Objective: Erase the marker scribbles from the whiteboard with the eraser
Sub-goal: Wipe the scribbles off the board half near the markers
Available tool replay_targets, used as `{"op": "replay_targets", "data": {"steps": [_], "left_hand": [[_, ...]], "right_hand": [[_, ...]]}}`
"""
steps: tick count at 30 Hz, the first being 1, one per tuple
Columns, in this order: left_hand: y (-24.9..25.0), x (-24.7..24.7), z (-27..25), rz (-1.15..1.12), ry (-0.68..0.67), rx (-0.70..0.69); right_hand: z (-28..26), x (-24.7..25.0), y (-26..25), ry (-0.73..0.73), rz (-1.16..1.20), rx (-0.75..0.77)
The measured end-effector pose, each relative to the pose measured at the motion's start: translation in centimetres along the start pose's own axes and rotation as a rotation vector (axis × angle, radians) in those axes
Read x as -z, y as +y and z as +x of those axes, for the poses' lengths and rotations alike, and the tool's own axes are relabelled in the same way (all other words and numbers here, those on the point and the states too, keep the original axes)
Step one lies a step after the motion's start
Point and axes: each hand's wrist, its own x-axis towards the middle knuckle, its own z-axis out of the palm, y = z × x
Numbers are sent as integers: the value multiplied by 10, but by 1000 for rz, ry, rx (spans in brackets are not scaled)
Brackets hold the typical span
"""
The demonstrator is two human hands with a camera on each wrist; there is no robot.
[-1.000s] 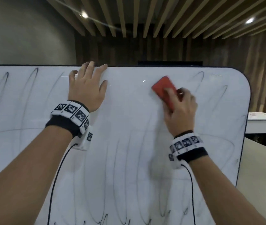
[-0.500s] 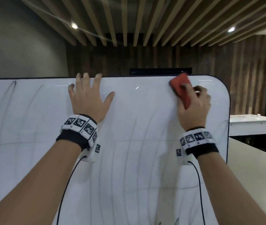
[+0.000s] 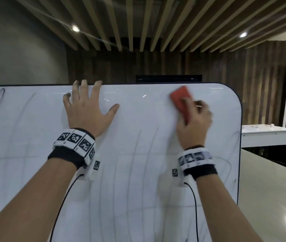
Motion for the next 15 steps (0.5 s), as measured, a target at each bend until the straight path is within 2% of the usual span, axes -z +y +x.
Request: {"op": "replay_targets", "data": {"steps": [2, 3, 4, 5, 6, 8, 9, 11, 12, 13, 15], "left_hand": [[2, -2, 0, 13, -4, -1], [5, -3, 0, 20, -7, 8], [8, -4, 1, 22, -11, 23], [12, -5, 2, 18, -17, 39], [13, -5, 3, 14, -27, 47], [8, -4, 3, 19, -33, 29], [3, -3, 3, 30, -27, 2], [-10, 2, 1, 66, -28, -61], [-14, 4, 1, 86, -38, -84], [-18, 6, 2, 102, -44, -100], [-20, 7, 2, 117, -45, -117]], "right_hand": [[17, 12, 24, 185, 16, -478], [20, 12, 24, 226, -6, -662], [19, 7, 15, 216, -53, -737], [11, 0, -1, 175, -80, -686], [-1, -10, -22, 142, -83, -533], [-36, -30, -60, 26, -74, -121], [-51, -34, -69, -55, -61, 73], [-48, -29, -59, -141, -29, 318], [-38, -22, -48, -135, -30, 354], [-27, -15, -35, -100, -37, 308], [-4, -5, -8, 44, -27, 10]]}}
